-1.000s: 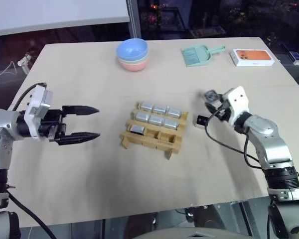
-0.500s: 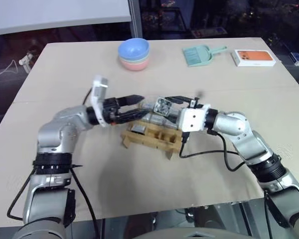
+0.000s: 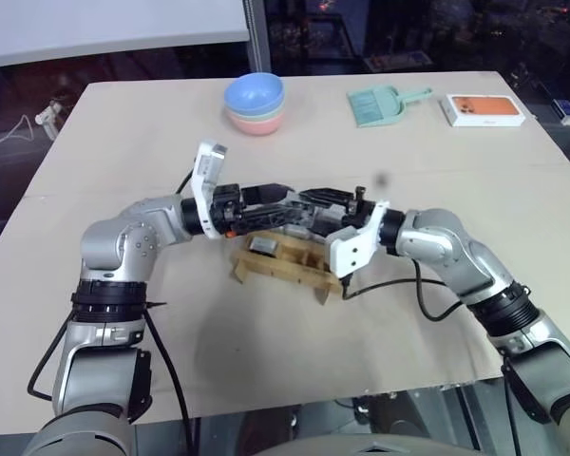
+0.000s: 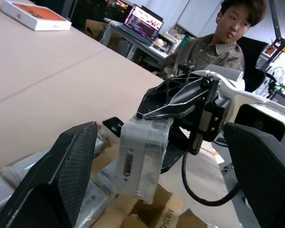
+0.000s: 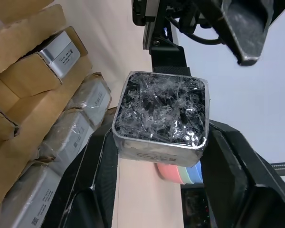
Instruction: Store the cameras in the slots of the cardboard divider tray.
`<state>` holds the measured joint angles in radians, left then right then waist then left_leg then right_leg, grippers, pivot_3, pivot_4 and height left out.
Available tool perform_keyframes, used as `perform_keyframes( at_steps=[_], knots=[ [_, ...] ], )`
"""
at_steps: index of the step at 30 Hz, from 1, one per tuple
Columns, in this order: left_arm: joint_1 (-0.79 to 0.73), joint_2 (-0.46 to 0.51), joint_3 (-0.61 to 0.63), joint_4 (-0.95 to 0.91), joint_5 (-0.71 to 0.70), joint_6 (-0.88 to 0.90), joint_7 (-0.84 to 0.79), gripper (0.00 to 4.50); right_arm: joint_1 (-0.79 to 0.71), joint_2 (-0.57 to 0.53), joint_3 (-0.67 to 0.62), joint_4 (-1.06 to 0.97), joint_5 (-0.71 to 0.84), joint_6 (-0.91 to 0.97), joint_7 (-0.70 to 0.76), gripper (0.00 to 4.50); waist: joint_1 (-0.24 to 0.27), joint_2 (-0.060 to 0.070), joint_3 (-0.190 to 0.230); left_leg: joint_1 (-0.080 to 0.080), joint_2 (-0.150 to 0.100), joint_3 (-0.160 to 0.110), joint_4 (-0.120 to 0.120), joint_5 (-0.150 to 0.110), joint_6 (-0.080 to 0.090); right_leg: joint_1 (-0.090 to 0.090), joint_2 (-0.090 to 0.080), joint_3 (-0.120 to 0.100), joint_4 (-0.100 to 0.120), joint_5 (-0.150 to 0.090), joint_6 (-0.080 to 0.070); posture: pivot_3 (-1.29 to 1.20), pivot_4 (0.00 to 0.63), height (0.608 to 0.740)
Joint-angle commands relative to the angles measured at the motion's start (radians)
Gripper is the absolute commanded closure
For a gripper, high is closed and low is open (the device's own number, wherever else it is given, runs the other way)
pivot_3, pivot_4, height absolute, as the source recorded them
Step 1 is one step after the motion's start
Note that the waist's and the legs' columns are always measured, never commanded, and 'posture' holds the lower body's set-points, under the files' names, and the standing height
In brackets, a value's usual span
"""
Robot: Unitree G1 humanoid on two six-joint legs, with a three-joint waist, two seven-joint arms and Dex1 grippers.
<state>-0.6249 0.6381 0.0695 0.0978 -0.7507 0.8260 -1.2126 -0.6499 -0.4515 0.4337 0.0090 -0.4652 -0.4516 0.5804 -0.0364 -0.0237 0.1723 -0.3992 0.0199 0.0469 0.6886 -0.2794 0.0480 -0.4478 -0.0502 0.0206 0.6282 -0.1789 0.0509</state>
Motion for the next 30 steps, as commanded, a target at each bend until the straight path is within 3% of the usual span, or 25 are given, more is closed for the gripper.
perform_keyframes(
  at_steps=[1, 5, 12, 13, 16, 19, 23, 26, 30],
  knots=[
    [-0.016, 0.028, -0.006, -0.038, 0.001, -0.01, -0.04, 1.79, -0.013, 0.015, -0.011, -0.029, 0.001, -0.018, -0.017, 2.57, 0.0, 0.0, 0.0, 0.0, 0.0, 0.0, 0.0, 0.0, 0.0, 0.0, 0.0, 0.0, 0.0, 0.0, 0.0, 0.0, 0.15, 0.74],
    [-0.017, 0.036, -0.011, -0.032, 0.012, -0.015, -0.053, 3.72, -0.011, 0.025, -0.014, -0.029, -0.001, -0.02, -0.014, 2.57, -0.001, 0.0, 0.0, 0.0, 0.0, 0.0, 0.0, 0.0, 0.0, 0.0, 0.0, 0.0, 0.0, 0.0, 0.0, 0.0, 0.15, 0.74],
    [-0.014, 0.033, -0.023, -0.028, 0.04, -0.038, -0.068, 3.79, 0.005, 0.033, -0.039, -0.06, 0.009, 0.024, -0.015, 2.57, 0.002, 0.0, 0.0, 0.0, 0.0, 0.0, 0.0, 0.0, 0.0, 0.0, 0.0, 0.0, 0.0, 0.0, 0.0, 0.0, 0.15, 0.74],
    [-0.013, 0.032, -0.026, -0.026, 0.045, -0.043, -0.068, 3.79, 0.014, 0.035, -0.046, -0.073, 0.017, 0.052, -0.007, 1.54, 0.002, 0.0, 0.0, 0.0, 0.0, 0.0, 0.0, 0.0, 0.0, 0.0, 0.0, 0.0, 0.0, 0.0, 0.0, 0.0, 0.15, 0.74],
    [-0.015, 0.026, -0.028, -0.023, 0.05, -0.058, -0.068, 3.79, 0.055, 0.039, -0.077, -0.12, 0.023, 0.145, -0.007, 0.19, 0.003, 0.0, 0.0, 0.0, 0.0, 0.0, 0.0, 0.0, 0.0, 0.0, 0.0, 0.0, 0.0, 0.0, 0.0, 0.0, 0.15, 0.74],
    [-0.005, -0.007, -0.013, -0.025, 0.066, -0.154, -0.068, 3.79, 0.176, 0.041, -0.151, -0.277, 0.319, 0.392, 0.132, 0.05, 0.012, 0.0, 0.0, 0.0, 0.0, 0.0, 0.0, 0.0, 0.0, 0.001, 0.0, 0.0, 0.0, 0.0, 0.0, 0.0, 0.15, 0.74],
    [0.031, -0.033, -0.008, -0.038, 0.082, -0.262, -0.093, 3.79, 0.344, -0.043, -0.299, -0.522, 0.648, 0.811, 0.247, 0.05, 0.026, 0.0, 0.0, 0.0, 0.0, -0.001, 0.0, 0.0, 0.0, 0.001, 0.0, -0.001, -0.001, 0.0, 0.0, 0.0, 0.15, 0.74],
    [0.088, -0.02, -0.042, -0.051, 0.128, -0.373, -0.164, 3.79, 0.503, -0.155, -0.525, -0.668, 0.967, 1.077, 0.297, 0.05, 0.031, 0.0, 0.0, 0.0, 0.001, 0.0, 0.0, -0.003, 0.004, 0.002, -0.002, -0.001, -0.001, 0.0, 0.0, 0.0, 0.15, 0.74],
    [0.137, -0.018, -0.073, -0.022, 0.198, -0.522, -0.239, 3.79, 0.716, -0.243, -0.833, -0.744, 1.313, 1.2, 0.37, 0.05, 0.032, 0.0, 0.0, 0.003, 0.0, 0.0, 0.0, -0.003, 0.005, 0.004, -0.001, -0.001, -0.002, -0.001, -0.001, 0.0, 0.15, 0.74]
  ],
)
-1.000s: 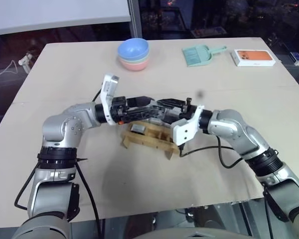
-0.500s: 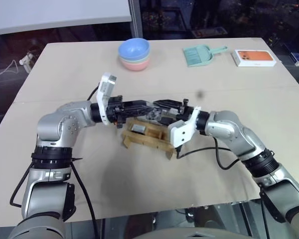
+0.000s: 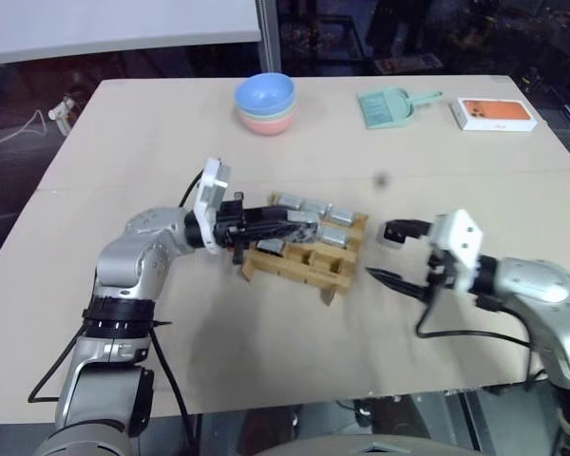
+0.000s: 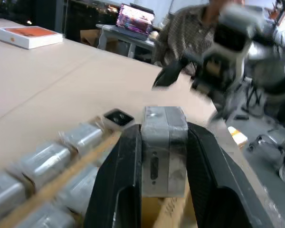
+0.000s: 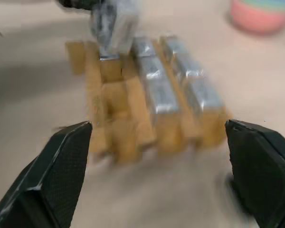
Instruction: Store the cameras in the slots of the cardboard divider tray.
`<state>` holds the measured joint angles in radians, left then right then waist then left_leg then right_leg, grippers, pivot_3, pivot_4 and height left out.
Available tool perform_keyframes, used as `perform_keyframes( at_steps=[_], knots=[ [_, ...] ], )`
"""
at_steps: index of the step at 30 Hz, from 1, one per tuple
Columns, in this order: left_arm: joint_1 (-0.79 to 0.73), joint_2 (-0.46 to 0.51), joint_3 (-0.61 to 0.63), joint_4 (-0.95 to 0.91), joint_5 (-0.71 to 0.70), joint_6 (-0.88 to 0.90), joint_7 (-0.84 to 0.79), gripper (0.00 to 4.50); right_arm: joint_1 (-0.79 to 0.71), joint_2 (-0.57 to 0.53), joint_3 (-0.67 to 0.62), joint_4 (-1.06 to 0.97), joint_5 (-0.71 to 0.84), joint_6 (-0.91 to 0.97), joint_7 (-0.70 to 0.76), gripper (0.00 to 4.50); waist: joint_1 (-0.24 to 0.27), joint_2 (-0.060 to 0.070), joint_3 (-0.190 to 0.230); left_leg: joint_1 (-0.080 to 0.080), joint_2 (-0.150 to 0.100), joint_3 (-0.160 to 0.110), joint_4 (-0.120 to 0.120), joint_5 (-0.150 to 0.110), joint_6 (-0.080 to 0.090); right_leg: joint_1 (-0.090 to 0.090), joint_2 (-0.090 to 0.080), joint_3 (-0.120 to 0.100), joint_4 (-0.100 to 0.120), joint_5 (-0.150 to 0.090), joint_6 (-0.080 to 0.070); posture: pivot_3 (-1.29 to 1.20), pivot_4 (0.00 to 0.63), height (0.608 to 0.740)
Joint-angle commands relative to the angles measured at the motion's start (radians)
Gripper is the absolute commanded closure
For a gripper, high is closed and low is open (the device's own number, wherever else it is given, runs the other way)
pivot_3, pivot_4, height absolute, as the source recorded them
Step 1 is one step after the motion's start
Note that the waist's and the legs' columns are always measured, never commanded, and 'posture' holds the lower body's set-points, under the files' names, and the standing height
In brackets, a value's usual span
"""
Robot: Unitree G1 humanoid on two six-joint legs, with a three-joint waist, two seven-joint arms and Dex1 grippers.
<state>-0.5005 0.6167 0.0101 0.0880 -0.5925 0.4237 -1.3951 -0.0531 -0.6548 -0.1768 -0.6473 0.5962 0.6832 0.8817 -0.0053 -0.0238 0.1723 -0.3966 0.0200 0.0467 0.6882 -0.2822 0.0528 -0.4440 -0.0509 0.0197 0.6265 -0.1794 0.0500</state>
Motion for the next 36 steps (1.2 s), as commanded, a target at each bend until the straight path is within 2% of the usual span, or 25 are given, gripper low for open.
perform_keyframes(
  at_steps=[1, 2, 5, 7, 9, 17, 26, 36],
  knots=[
    [0.018, 0.001, -0.015, -0.004, 0.048, -0.142, -0.065, 3.79, 0.167, -0.053, -0.282, -0.096, 0.304, 0.072, 0.085, 0.05, 0.005, 0.0, 0.0, 0.0, 0.0, 0.0, 0.0, 0.0, 0.0, 0.0, 0.0, 0.0, 0.0, -0.002, -0.003, 0.0, 0.15, 0.74],
    [0.022, -0.005, -0.015, 0.006, 0.054, -0.162, -0.065, 3.79, 0.227, -0.071, -0.341, -0.093, 0.343, 0.091, 0.101, 0.05, 0.006, 0.0, 0.0, 0.001, 0.0, 0.0, 0.0, 0.0, 0.0, 0.001, 0.0, -0.002, 0.0, -0.002, -0.003, 0.0, 0.15, 0.74],
    [0.037, -0.028, -0.014, 0.018, 0.058, -0.202, -0.07, 3.79, 0.454, -0.084, -0.502, -0.06, 0.324, 0.033, 0.225, 0.05, 0.016, -0.001, -0.001, 0.002, 0.0, 0.0, 0.0, 0.0, 0.0, 0.003, 0.0, -0.002, -0.001, -0.002, -0.003, 0.0, 0.15, 0.74],
    [0.036, -0.035, -0.015, 0.036, 0.064, -0.221, -0.076, 3.79, 0.484, 0.019, -0.592, -0.019, 0.392, -0.104, 0.291, 0.05, 0.017, -0.002, -0.001, 0.002, 0.001, 0.001, 0.0, 0.0, 0.0, 0.004, 0.001, -0.003, -0.001, -0.002, -0.002, 0.0, 0.15, 0.74],
    [0.025, -0.044, -0.018, 0.068, 0.076, -0.256, -0.085, 3.79, 0.547, 0.035, -0.623, 0.014, 0.365, -0.163, 0.365, 0.05, 0.016, -0.001, -0.002, 0.004, 0.001, -0.001, 0.001, 0.0, 0.0, 0.005, 0.001, -0.001, -0.001, -0.003, -0.001, 0.0, 0.15, 0.74],
    [-0.047, -0.085, -0.025, 0.23, 0.113, -0.354, -0.142, 3.79, 0.585, 0.039, -0.603, 0.064, 0.34, -0.302, 0.451, 0.05, 0.017, -0.001, -0.002, 0.009, 0.001, 0.0, 0.001, 0.0, 0.0, 0.009, 0.001, 0.0, -0.001, -0.005, 0.001, 0.0, 0.15, 0.74],
    [-0.149, -0.142, -0.035, 0.397, 0.162, -0.495, -0.212, 3.79, 0.597, 0.019, -0.572, 0.081, 0.337, -0.333, 0.458, 0.05, 0.019, -0.002, -0.002, 0.011, 0.001, -0.001, 0.001, 0.0, 0.0, 0.011, 0.001, 0.0, -0.001, -0.004, 0.0, 0.0, 0.15, 0.74],
    [-0.247, -0.091, -0.109, 0.561, 0.147, -0.586, -0.219, 3.79, 0.605, 0.022, -0.545, 0.073, 0.318, -0.364, 0.432, 0.05, 0.019, -0.002, -0.002, 0.011, 0.001, -0.001, 0.001, 0.0, 0.0, 0.011, 0.001, 0.0, -0.001, -0.005, 0.001, 0.0, 0.15, 0.74]
  ],
)
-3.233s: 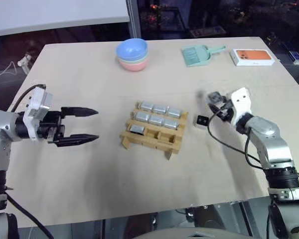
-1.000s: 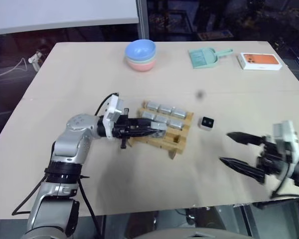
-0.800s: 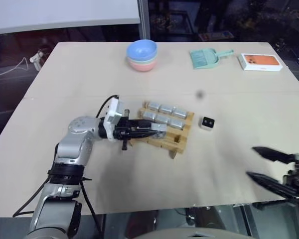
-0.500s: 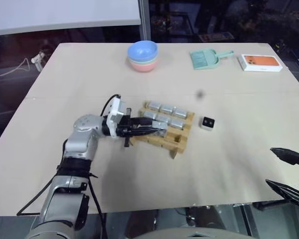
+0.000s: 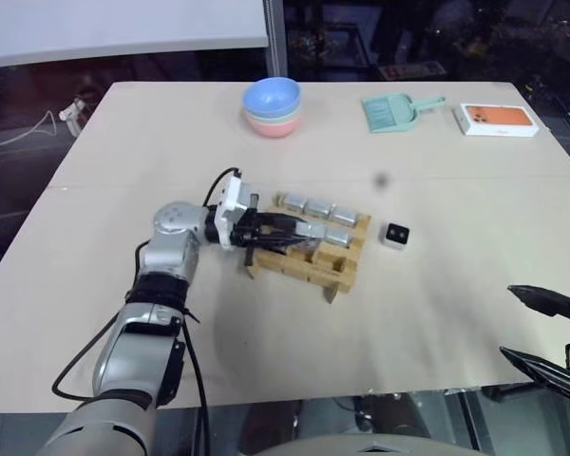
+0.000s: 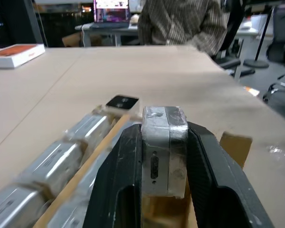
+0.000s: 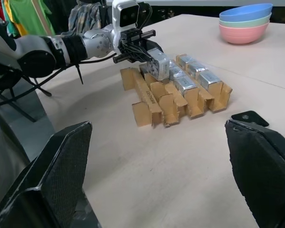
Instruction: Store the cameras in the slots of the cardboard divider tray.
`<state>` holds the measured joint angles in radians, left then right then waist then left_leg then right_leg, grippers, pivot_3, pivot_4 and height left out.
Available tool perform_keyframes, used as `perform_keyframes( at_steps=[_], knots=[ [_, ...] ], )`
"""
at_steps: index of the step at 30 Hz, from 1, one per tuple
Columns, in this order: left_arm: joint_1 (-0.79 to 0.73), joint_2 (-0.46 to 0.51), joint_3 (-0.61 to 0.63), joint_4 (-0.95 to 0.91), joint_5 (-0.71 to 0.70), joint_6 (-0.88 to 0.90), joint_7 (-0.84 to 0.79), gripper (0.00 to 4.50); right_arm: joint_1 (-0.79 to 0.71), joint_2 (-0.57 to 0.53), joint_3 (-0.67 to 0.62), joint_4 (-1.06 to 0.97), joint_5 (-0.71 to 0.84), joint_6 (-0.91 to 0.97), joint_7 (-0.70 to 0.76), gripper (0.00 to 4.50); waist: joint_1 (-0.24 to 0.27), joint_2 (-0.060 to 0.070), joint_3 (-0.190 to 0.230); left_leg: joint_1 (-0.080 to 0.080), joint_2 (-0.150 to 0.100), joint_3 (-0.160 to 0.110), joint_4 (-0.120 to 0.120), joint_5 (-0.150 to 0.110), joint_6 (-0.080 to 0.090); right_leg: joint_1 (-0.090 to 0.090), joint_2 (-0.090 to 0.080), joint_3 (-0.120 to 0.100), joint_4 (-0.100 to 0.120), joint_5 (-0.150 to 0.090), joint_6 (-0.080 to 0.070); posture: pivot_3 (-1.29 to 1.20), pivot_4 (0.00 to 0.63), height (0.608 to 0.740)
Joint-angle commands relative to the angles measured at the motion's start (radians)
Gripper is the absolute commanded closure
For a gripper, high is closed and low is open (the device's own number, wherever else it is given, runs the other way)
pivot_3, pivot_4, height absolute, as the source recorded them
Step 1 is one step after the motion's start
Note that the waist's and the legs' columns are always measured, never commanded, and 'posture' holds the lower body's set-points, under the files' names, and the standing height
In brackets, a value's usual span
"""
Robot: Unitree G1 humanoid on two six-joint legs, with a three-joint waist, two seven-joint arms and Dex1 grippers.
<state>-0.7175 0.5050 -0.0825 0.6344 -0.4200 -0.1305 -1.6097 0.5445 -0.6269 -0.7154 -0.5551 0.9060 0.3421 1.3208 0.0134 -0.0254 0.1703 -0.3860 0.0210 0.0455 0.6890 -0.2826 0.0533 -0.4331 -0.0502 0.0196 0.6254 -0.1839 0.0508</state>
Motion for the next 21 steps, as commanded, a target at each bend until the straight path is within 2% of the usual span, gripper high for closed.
perform_keyframes(
  at_steps=[1, 7, 14, 18, 20, 21],
  knots=[
    [-0.035, 0.028, -0.027, 0.023, -0.026, -0.037, -0.005, 3.79, 0.009, -0.004, -0.007, -0.021, 0.008, -0.025, -0.009, 0.05, 0.0, 0.0, 0.0, 0.0, 0.0, 0.0, 0.0, 0.0, 0.0, 0.0, 0.0, 0.0, 0.0, 0.0, 0.0, 0.0, 0.15, 0.74],
    [-0.03, 0.087, -0.147, 0.021, -0.075, -0.063, -0.005, 3.79, 0.013, 0.0, -0.005, -0.029, 0.015, -0.034, -0.026, 0.05, 0.0, 0.0, 0.0, 0.0, 0.001, 0.0, 0.0, 0.0, 0.0, 0.0, 0.0, 0.0, 0.0, 0.0, 0.0, 0.0, 0.15, 0.74],
    [-0.065, 0.088, -0.192, 0.092, -0.068, -0.106, -0.005, 3.79, 0.012, -0.001, -0.005, -0.038, 0.026, -0.038, -0.043, 0.05, 0.0, 0.0, 0.0, 0.0, 0.001, 0.0, 0.0, 0.0, 0.0, 0.0, 0.0, 0.0, 0.0, 0.0, 0.0, 0.0, 0.15, 0.74],
    [-0.094, 0.057, -0.175, 0.138, -0.055, -0.112, -0.005, 3.79, 0.006, -0.005, -0.002, -0.04, 0.031, -0.036, -0.049, 0.05, 0.002, 0.0, 0.0, 0.0, 0.001, 0.0, 0.0, 0.0, 0.0, 0.001, 0.0, 0.0, 0.0, 0.0, 0.0, 0.0, 0.15, 0.74],
    [-0.099, 0.052, -0.175, 0.145, -0.054, -0.115, -0.005, 2.76, 0.002, -0.006, 0.001, -0.042, 0.03, -0.036, -0.054, 0.0, 0.003, 0.0, 0.0, 0.001, 0.001, 0.0, 0.0, 0.0, 0.0, 0.001, 0.0, 0.0, 0.0, 0.0, 0.0, 0.0, 0.15, 0.74],
    [-0.1, 0.054, -0.182, 0.146, -0.052, -0.117, -0.005, 2.58, 0.0, -0.007, 0.003, -0.042, 0.03, -0.035, -0.056, 0.0, 0.002, 0.0, 0.0, 0.001, 0.001, 0.0, 0.0, 0.0, 0.0, 0.001, -0.001, 0.0, 0.0, 0.0, 0.0, 0.0, 0.15, 0.74]
  ],
)
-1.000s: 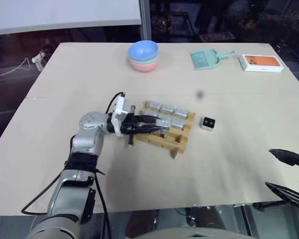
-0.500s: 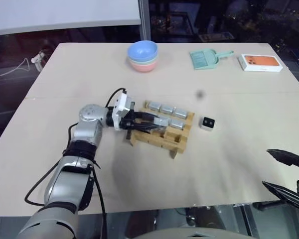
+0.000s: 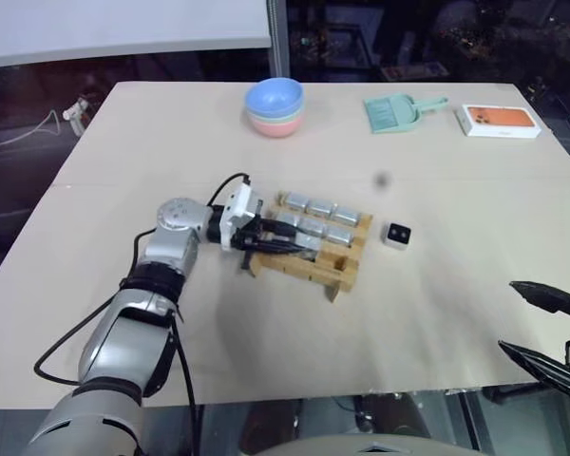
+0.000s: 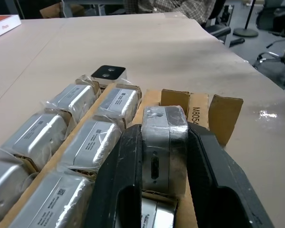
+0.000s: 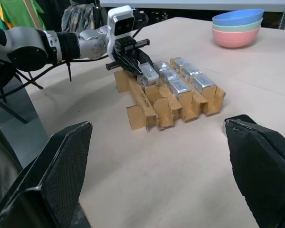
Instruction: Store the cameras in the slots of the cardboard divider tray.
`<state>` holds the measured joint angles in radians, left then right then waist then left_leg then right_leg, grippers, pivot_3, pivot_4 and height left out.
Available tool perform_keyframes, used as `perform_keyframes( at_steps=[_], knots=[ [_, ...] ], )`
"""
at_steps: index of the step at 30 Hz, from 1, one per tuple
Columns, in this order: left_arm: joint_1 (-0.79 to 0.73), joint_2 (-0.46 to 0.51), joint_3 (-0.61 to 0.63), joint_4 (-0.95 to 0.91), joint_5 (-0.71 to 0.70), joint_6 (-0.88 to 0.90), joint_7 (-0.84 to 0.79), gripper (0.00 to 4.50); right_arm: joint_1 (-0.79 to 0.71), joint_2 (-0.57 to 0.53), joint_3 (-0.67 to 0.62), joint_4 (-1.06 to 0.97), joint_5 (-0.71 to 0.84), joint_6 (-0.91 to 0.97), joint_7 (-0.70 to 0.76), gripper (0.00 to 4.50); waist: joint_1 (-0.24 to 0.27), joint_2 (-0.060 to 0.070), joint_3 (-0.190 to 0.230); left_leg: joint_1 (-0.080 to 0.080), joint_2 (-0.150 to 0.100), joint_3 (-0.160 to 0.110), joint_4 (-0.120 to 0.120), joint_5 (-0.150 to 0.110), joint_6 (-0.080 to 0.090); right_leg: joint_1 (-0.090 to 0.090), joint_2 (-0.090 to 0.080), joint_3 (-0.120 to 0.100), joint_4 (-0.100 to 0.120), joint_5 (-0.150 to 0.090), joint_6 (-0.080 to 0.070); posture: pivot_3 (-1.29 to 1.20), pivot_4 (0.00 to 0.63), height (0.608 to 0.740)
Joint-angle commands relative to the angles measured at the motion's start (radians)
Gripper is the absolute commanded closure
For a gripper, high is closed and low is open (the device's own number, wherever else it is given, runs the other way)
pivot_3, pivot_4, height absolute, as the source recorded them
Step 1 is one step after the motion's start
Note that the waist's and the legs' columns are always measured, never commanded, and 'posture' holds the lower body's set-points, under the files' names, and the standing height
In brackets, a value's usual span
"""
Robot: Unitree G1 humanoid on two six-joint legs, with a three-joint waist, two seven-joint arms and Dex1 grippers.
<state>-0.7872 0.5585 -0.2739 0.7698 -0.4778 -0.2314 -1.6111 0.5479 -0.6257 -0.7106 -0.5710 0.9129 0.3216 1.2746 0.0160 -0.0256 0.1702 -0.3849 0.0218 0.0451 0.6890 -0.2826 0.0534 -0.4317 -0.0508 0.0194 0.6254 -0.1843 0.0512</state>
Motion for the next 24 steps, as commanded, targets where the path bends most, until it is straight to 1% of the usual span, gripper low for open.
perform_keyframes(
  at_steps=[1, 2, 5, 6, 10, 14, 17, 18, 19, 21, 22, 24],
  knots=[
    [-0.031, -0.001, 0.01, 0.012, 0.005, -0.023, -0.003, 2.02, -0.005, -0.008, 0.0, -0.026, 0.021, -0.015, -0.011, 0.0, -0.001, 0.0, 0.0, 0.0, 0.0, 0.0, 0.0, 0.0, 0.0, 0.0, 0.0, 0.0, 0.0, 0.0, 0.0, 0.0, 0.15, 0.74],
    [-0.031, -0.004, 0.017, 0.015, 0.002, -0.026, -0.003, 1.68, -0.007, -0.008, 0.002, -0.026, 0.019, -0.016, -0.012, 0.0, -0.001, 0.0, 0.0, 0.0, 0.0, 0.0, 0.0, 0.0, 0.0, 0.0, 0.0, 0.0, 0.0, 0.0, 0.0, 0.0, 0.15, 0.74],
    [-0.031, -0.005, 0.021, 0.012, -0.007, -0.029, -0.003, 0.37, -0.008, -0.008, 0.008, -0.027, 0.019, -0.016, -0.016, 0.0, -0.002, 0.0, 0.0, 0.0, 0.0, 0.0, 0.0, 0.0, 0.0, 0.0, 0.0, 0.0, 0.0, 0.0, 0.0, 0.0, 0.15, 0.74],
    [-0.03, -0.002, 0.02, 0.006, -0.014, -0.03, -0.003, 0.03, -0.009, -0.008, 0.011, -0.028, 0.018, -0.016, -0.018, 0.0, -0.002, 0.0, 0.0, 0.0, 0.0, 0.0, 0.0, 0.0, 0.0, 0.0, 0.0, 0.0, 0.0, 0.0, 0.0, 0.0, 0.15, 0.74],
    [-0.018, 0.032, 0.031, -0.062, -0.068, 0.037, -0.003, 0.03, -0.019, -0.006, 0.033, -0.036, -0.004, -0.023, -0.044, 0.0, -0.002, 0.0, 0.0, -0.001, 0.0, 0.0, 0.0, 0.0, 0.0, 0.0, 0.0, 0.0, 0.0, 0.0, 0.0, 0.0, 0.15, 0.74],
    [-0.003, 0.113, 0.073, -0.231, -0.167, 0.213, -0.003, 0.03, -0.072, -0.009, 0.088, -0.027, -0.1, -0.029, -0.154, 0.0, -0.005, 0.0, 0.0, -0.001, 0.001, 0.0, 0.0, 0.0, 0.0, -0.001, 0.0, 0.0, 0.0, 0.0, 0.0, 0.0, 0.15, 0.74],
    [0.013, 0.24, 0.084, -0.38, -0.229, 0.35, -0.003, 0.03, -0.167, -0.022, 0.192, 0.017, -0.248, -0.041, -0.258, 0.0, -0.015, -0.001, 0.001, 0.0, 0.001, 0.001, -0.001, 0.0, 0.0, -0.001, 0.0, 0.0, 0.0, 0.0, 0.0, 0.0, 0.15, 0.74],
    [0.025, 0.31, 0.071, -0.423, -0.246, 0.393, -0.003, 0.03, -0.224, -0.022, 0.251, 0.051, -0.306, -0.052, -0.284, 0.0, -0.021, -0.002, 0.001, 0.0, 0.001, 0.001, -0.001, 0.0, 0.0, -0.001, 0.0, 0.001, 0.0, 0.0, 0.0, 0.0, 0.15, 0.74],
    [0.035, 0.357, 0.061, -0.452, -0.258, 0.423, -0.003, 0.03, -0.262, -0.022, 0.291, 0.075, -0.342, -0.061, -0.3, 0.0, -0.032, -0.003, 0.002, 0.0, 0.001, 0.001, -0.001, 0.0, 0.0, -0.001, 0.0, 0.001, 0.0, 0.0, 0.0, 0.0, 0.15, 0.74],
    [0.066, 0.476, 0.041, -0.508, -0.292, 0.474, -0.003, 0.03, -0.392, -0.028, 0.42, 0.174, -0.458, -0.054, -0.349, 0.0, -0.038, -0.001, 0.002, 0.001, 0.002, 0.002, -0.001, 0.0, 0.0, -0.002, 0.0, 0.002, 0.0, 0.0, 0.0, 0.0, 0.15, 0.74],
    [0.076, 0.513, 0.042, -0.527, -0.302, 0.486, -0.003, 0.03, -0.451, -0.03, 0.47, 0.226, -0.503, -0.043, -0.372, 0.0, -0.033, 0.002, 0.003, 0.002, 0.002, 0.003, -0.002, 0.0, 0.0, -0.001, 0.0, 0.002, 0.001, 0.0, 0.0, 0.0, 0.15, 0.74],
    [0.088, 0.566, 0.056, -0.564, -0.324, 0.51, -0.003, 0.03, -0.558, -0.033, 0.556, 0.335, -0.575, -0.023, -0.397, 0.0, -0.025, 0.003, 0.004, 0.002, 0.001, 0.003, -0.002, 0.0, 0.0, -0.002, 0.0, 0.002, 0.001, 0.0, 0.0, 0.0, 0.15, 0.74]
  ],
)
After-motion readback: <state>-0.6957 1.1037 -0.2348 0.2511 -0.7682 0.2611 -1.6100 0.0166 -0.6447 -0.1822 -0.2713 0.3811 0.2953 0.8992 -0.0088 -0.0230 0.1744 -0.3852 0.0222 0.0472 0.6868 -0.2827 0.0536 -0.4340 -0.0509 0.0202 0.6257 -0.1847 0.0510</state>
